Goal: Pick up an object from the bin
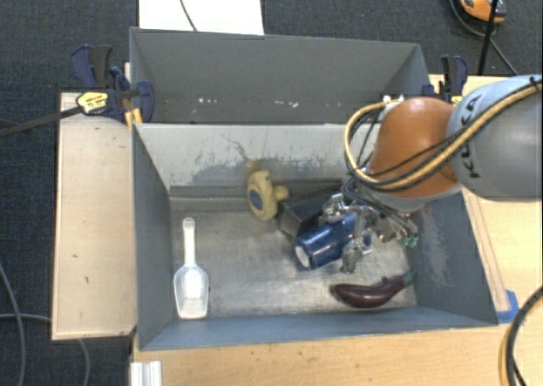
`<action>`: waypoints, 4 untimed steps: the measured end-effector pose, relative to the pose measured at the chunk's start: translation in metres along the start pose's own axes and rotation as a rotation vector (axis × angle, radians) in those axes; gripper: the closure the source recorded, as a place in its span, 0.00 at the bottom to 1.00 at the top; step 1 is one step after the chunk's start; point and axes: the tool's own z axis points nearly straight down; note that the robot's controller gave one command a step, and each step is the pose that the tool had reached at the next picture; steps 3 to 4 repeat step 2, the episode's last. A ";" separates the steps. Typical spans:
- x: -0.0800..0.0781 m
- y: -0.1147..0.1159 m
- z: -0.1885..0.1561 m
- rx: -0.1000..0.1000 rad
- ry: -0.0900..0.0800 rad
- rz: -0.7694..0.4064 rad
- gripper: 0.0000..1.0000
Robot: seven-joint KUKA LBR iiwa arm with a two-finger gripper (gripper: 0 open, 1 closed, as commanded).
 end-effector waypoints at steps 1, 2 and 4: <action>0.002 0.001 -0.015 -0.003 0.006 0.001 1.00; 0.001 0.001 -0.038 -0.003 0.001 0.001 1.00; 0.001 0.001 -0.038 -0.003 0.001 0.001 1.00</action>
Offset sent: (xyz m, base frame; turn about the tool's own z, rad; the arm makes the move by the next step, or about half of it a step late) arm -0.0002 0.0001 0.0313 0.0000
